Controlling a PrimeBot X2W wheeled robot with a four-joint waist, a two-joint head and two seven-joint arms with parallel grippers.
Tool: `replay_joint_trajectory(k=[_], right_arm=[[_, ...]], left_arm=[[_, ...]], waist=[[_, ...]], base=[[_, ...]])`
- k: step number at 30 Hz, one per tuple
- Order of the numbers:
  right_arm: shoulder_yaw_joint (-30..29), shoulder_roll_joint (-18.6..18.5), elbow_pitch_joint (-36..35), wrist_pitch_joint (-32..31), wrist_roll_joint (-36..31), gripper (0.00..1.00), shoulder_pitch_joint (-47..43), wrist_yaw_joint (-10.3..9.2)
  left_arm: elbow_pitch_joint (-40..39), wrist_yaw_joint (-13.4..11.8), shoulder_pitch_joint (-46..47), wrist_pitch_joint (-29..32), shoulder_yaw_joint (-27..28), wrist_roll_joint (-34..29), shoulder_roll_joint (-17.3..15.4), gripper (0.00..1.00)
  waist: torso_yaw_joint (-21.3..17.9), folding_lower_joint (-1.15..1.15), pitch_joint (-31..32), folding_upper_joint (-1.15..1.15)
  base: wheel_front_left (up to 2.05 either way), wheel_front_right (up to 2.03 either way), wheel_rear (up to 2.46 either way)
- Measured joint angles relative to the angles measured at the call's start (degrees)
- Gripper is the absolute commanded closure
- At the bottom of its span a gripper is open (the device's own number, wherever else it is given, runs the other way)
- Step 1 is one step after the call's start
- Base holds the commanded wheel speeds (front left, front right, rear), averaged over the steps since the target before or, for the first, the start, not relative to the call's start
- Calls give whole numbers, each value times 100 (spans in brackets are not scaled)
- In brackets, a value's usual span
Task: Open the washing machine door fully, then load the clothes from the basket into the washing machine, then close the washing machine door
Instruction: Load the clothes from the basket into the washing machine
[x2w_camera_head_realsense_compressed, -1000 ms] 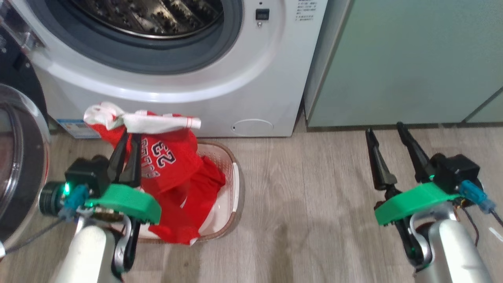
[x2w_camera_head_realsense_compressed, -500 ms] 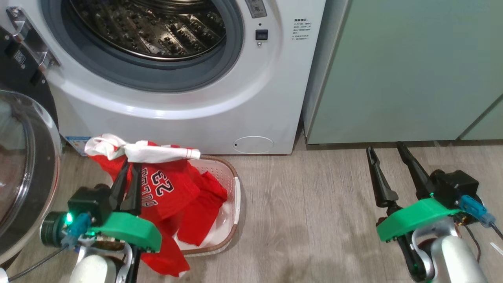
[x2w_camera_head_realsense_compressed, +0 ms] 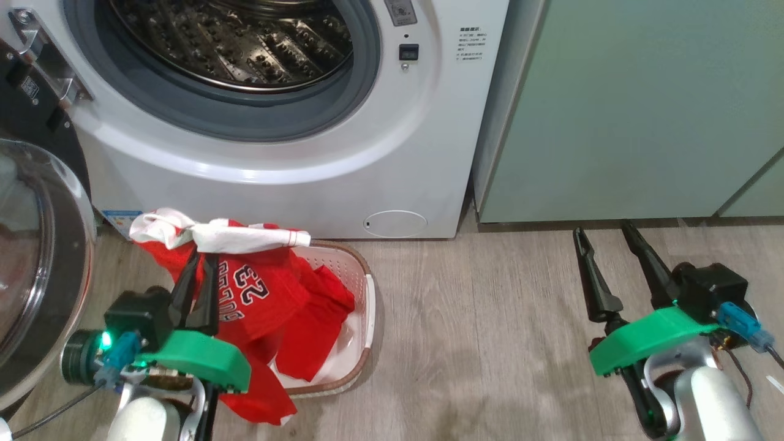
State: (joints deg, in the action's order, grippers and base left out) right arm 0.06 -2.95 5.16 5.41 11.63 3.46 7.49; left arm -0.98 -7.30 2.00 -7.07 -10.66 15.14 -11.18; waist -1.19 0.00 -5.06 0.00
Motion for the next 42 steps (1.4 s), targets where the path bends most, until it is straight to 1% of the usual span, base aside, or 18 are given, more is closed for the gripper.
replay_joint_trajectory(k=[9,13,15,20,25,32,33,37,42], right_arm=[[-30,0,-132,-92,-56,0,3,0],[-27,1,-267,-114,-102,0,49,0],[-8,1,-375,-118,-115,0,115,0],[68,1,-573,-118,-152,0,425,0],[197,0,-630,-10,-125,0,727,0],[455,0,-501,331,97,0,1048,0],[455,0,-501,331,97,0,1048,0],[589,0,-348,522,216,0,1226,0],[772,-1,-140,694,424,0,1431,0]], left_arm=[[12,-3,115,-22,-30,2,-2,100],[71,-37,411,-68,-29,58,1,100],[163,2,648,-76,-25,102,2,100],[657,230,1553,12,-13,263,-13,100],[1464,472,2732,200,102,463,-87,100],[2759,790,4314,754,221,604,-427,100],[2759,790,4314,754,221,604,-427,100],[3237,825,5025,1093,266,604,-639,100],[3720,931,5884,1563,286,594,-985,100]], waist=[[27,0,-207,0],[13,0,-425,0],[-12,0,-583,0],[-126,2,-1084,0],[-312,2,-1649,0],[-694,3,-2386,0],[-694,3,-2386,0],[-945,2,-2717,0],[-1241,1,-3066,0]], base=[[0,0,0],[0,0,0],[0,0,0],[0,0,0],[0,0,0],[0,0,0],[0,0,0],[0,0,0],[0,0,0]])
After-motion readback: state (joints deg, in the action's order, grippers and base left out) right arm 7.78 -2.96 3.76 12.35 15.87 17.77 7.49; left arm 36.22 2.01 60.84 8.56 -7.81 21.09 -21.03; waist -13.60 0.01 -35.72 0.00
